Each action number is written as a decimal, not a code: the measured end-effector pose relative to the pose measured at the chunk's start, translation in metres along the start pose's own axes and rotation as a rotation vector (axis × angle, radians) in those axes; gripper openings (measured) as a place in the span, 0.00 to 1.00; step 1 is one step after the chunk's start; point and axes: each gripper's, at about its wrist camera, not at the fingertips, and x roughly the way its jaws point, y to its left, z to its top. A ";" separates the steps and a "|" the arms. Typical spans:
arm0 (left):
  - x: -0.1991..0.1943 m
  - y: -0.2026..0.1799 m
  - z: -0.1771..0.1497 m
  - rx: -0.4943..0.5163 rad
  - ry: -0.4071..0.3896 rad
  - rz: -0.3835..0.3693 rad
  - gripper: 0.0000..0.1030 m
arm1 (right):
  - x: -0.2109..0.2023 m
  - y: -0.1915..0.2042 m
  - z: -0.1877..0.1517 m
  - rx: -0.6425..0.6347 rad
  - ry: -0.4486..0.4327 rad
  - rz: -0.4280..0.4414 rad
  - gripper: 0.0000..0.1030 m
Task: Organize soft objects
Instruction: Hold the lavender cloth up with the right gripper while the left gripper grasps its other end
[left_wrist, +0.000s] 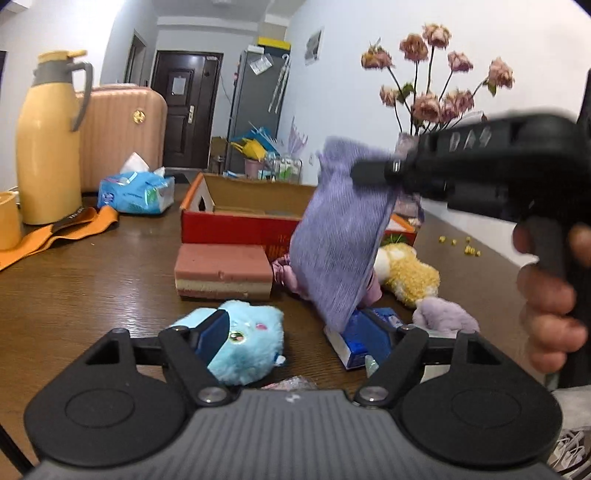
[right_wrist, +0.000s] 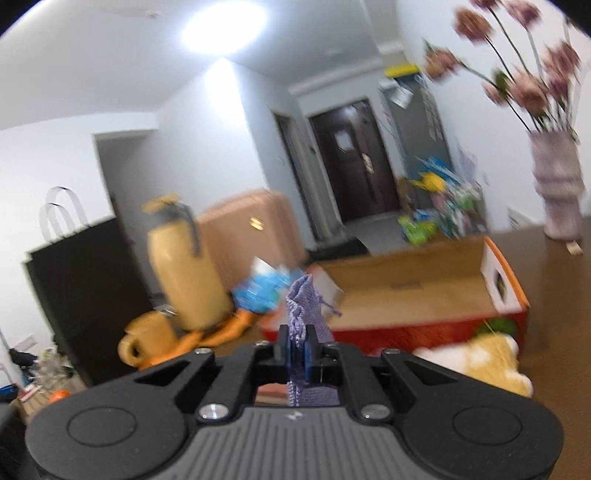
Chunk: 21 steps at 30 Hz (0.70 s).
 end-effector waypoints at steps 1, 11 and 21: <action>-0.011 0.002 0.000 -0.011 -0.015 -0.006 0.77 | -0.006 0.008 0.004 -0.006 -0.009 0.016 0.06; -0.096 0.024 -0.048 0.021 -0.034 -0.048 0.85 | -0.094 0.044 -0.073 0.104 -0.033 -0.048 0.06; -0.084 0.007 -0.068 -0.015 0.048 -0.052 0.85 | -0.121 0.030 -0.143 0.123 0.078 -0.289 0.56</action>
